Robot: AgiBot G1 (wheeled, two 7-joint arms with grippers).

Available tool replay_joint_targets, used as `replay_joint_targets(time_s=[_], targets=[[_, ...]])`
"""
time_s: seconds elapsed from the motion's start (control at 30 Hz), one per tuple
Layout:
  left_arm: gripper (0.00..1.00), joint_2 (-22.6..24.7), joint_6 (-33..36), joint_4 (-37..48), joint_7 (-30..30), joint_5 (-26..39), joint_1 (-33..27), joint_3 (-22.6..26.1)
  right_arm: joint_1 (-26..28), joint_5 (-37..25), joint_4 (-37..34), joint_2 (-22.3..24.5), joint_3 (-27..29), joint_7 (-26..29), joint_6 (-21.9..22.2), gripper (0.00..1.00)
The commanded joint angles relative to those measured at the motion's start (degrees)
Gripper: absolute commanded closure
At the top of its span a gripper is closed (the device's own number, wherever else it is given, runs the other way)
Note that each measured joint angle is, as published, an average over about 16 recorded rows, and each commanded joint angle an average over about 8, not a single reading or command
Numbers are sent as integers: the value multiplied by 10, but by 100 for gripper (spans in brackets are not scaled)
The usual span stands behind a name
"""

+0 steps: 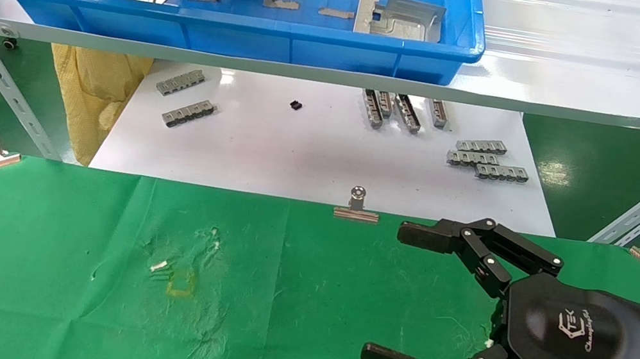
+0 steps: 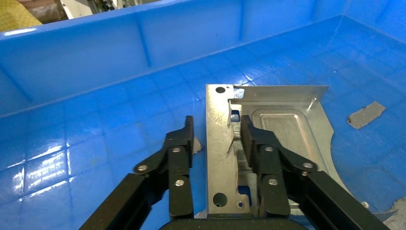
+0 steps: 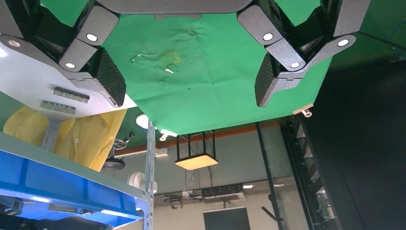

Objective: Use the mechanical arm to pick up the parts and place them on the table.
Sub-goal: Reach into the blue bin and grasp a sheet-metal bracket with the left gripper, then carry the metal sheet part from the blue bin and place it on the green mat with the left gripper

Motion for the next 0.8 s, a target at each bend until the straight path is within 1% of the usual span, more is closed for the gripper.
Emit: replay_joint_targets(time_s=[0.03, 0.33, 0.53, 0.67, 0.8], targets=[[100, 0, -1, 0, -1, 1, 0, 1, 0, 0, 0, 0, 0, 0, 0, 0], [100, -4, 9, -10, 3, -7, -9, -4, 0, 0, 0, 0, 0, 0, 0, 0], [100, -17, 36, -22, 19, -25, -26, -16, 0, 0, 0, 0, 0, 0, 0, 0], [100, -32, 83, -31, 39, -38, -34, -25, 0, 0, 0, 0, 0, 0, 0, 0], [100, -54, 170, -43, 67, -50, -32, -31, 0, 0, 0, 0, 0, 0, 0, 0]])
